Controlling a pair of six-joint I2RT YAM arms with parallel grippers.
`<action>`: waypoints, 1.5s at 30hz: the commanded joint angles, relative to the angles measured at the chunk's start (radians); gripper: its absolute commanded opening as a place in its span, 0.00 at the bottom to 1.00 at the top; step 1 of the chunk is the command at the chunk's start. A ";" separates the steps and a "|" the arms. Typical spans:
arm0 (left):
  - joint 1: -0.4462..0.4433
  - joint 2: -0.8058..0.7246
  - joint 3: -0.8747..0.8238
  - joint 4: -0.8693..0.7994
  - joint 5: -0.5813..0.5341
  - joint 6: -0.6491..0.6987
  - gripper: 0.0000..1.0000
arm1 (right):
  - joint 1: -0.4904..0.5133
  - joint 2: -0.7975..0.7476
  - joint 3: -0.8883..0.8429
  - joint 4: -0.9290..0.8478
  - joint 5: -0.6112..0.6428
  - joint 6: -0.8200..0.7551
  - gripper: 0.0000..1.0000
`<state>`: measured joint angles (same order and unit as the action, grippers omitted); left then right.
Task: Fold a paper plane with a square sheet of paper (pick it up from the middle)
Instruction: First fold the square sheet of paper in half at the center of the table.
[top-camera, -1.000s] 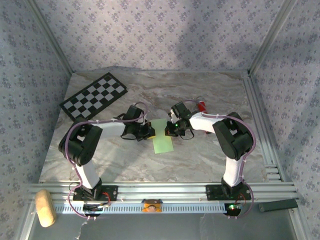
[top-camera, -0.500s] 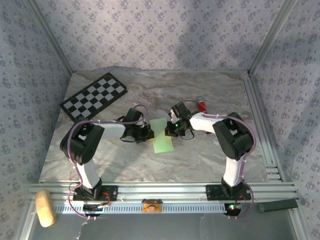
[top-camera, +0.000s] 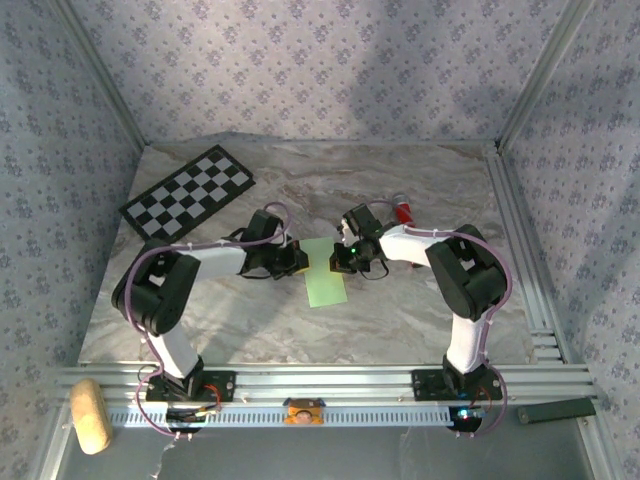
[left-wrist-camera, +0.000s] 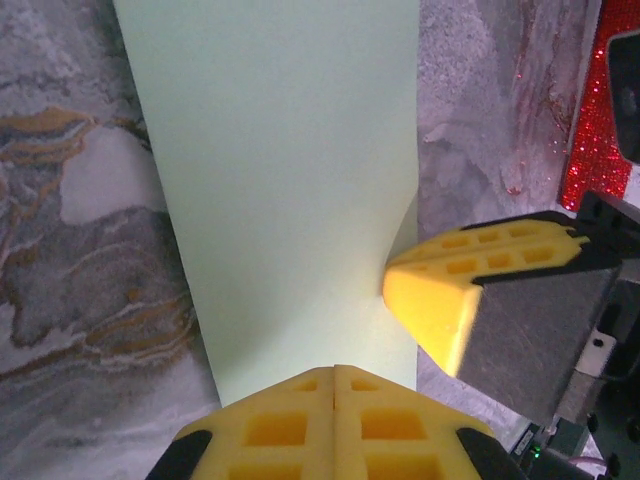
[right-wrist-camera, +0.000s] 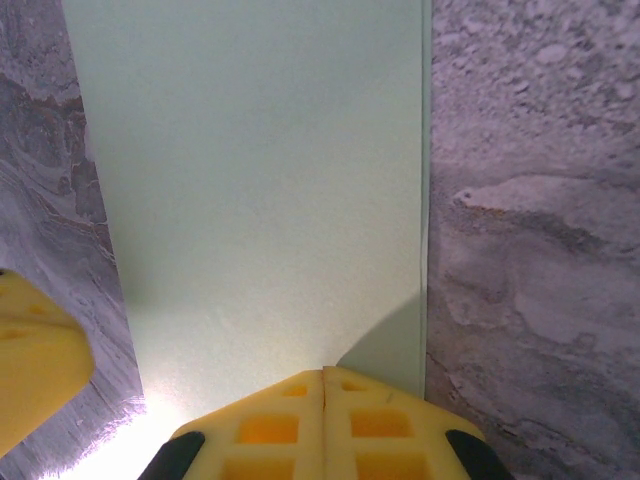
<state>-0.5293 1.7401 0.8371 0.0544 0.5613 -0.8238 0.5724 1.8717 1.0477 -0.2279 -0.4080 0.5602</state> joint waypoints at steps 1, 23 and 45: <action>0.003 0.046 0.016 -0.016 -0.014 0.009 0.00 | -0.013 0.072 -0.073 -0.177 0.129 0.004 0.00; -0.042 -0.091 0.046 -0.091 0.008 -0.026 0.03 | -0.017 0.066 -0.069 -0.180 0.130 0.009 0.00; -0.141 -0.122 -0.140 -0.088 -0.063 -0.006 0.02 | -0.011 0.066 -0.084 -0.163 0.133 0.027 0.00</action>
<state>-0.6594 1.6749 0.7105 0.0261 0.5270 -0.8478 0.5709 1.8671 1.0363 -0.2115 -0.4114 0.5797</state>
